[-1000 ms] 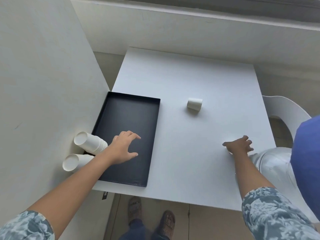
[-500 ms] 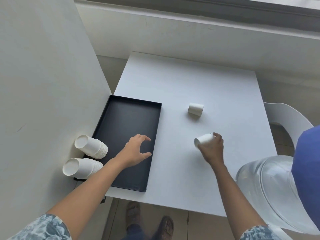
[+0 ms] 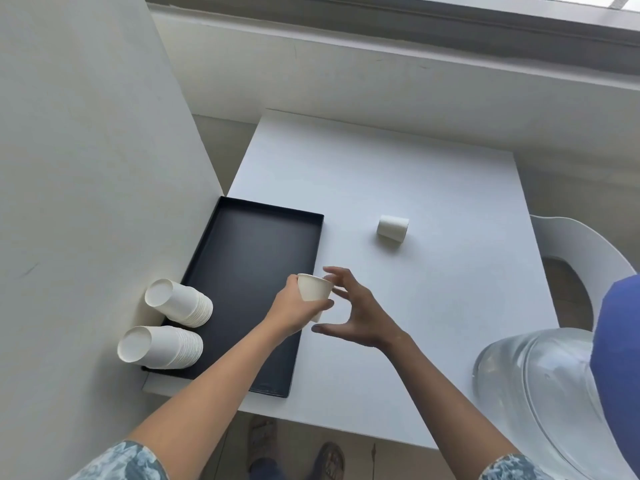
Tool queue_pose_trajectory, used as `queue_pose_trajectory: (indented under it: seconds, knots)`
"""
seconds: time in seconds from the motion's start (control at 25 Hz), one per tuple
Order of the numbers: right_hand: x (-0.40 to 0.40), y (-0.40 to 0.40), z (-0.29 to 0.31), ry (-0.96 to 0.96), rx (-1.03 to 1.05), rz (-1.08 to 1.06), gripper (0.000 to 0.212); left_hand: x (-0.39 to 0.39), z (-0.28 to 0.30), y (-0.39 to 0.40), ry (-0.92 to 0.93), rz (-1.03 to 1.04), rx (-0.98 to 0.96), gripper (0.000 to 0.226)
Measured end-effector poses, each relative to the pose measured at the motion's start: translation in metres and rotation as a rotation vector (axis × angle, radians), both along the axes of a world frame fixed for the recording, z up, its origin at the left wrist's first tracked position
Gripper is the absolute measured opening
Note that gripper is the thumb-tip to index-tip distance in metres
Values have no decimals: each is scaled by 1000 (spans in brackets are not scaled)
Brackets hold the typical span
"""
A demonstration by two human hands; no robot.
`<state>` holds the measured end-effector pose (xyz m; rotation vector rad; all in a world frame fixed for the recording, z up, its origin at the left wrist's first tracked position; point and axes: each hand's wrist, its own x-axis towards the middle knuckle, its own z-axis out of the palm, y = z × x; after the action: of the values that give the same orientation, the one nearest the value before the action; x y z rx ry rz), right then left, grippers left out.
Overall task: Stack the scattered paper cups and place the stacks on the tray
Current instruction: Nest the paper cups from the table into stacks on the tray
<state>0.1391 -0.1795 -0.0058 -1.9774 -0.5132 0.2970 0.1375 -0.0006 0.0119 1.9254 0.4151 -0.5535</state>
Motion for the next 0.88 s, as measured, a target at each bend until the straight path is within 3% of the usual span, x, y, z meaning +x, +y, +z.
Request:
queue_pose_trajectory:
  seconds: [0.08, 0.24, 0.36, 0.48, 0.68, 0.76, 0.88]
  knots:
    - [15, -7, -3, 6, 14, -88, 85, 5, 3, 4, -18, 28, 8, 66]
    - [73, -39, -13, 86, 48, -669, 62, 9, 4, 16, -43, 38, 1, 64]
    - [118, -71, -17, 309, 40, -929, 56, 7, 1, 24, -55, 46, 24, 63]
    - [145, -92, -26, 530, 46, -922, 43, 5, -3, 31, -48, 59, 42, 63]
    - [168, -97, -30, 721, 178, -813, 45, 2, -9, 43, -43, 55, 49, 65]
    - [172, -93, -31, 732, 204, -874, 44, 0, -11, 47, -43, 54, 58, 65]
    - [164, -81, -27, 591, 196, -965, 38, -2, -13, 53, -39, 59, 67, 65]
